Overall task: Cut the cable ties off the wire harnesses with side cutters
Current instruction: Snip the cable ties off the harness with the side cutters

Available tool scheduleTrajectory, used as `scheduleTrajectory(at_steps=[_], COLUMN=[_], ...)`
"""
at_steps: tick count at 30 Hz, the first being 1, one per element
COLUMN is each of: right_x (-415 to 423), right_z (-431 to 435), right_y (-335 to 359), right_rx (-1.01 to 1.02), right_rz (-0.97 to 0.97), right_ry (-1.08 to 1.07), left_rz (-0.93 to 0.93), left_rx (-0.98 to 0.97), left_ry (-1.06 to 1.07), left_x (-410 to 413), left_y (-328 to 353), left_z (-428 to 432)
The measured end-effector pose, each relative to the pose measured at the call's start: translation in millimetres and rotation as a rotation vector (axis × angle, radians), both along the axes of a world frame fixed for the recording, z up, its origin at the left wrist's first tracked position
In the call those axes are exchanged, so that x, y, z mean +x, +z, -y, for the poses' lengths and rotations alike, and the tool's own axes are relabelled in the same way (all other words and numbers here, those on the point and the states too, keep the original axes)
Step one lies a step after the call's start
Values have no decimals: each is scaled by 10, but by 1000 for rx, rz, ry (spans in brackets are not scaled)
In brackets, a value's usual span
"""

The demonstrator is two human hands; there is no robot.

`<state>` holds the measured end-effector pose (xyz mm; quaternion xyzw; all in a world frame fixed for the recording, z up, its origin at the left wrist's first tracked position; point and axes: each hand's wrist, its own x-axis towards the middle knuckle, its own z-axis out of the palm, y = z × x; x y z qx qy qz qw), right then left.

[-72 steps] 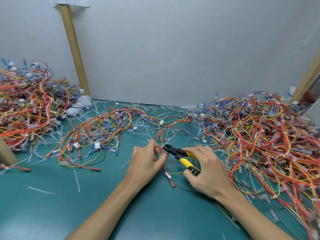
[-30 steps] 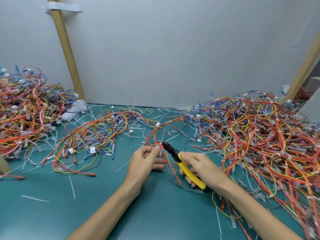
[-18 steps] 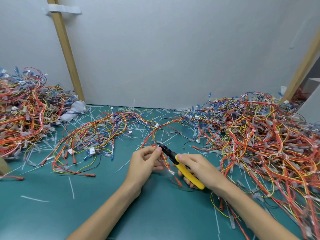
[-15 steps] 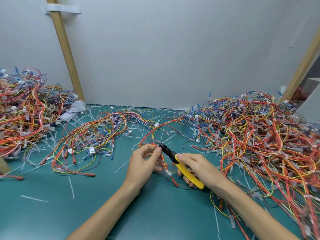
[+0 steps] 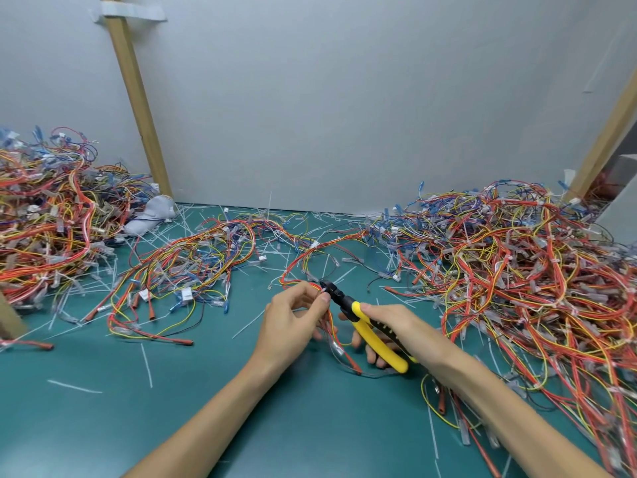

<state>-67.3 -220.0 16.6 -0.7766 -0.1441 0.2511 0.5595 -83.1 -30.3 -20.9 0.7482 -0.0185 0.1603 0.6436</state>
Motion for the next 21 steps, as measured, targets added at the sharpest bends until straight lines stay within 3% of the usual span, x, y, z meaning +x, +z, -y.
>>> scheduleTrajectory(at_steps=[9, 21], right_x=[-18, -30], right_z=[-74, -43], right_y=[-64, -2], right_rx=[-72, -143], right_rz=[152, 159], right_ry=[-57, -9], left_rz=[7, -16], left_rx=[-7, -74], left_ry=[-7, 43], left_x=[-18, -13], left_y=[11, 26], left_z=[14, -11])
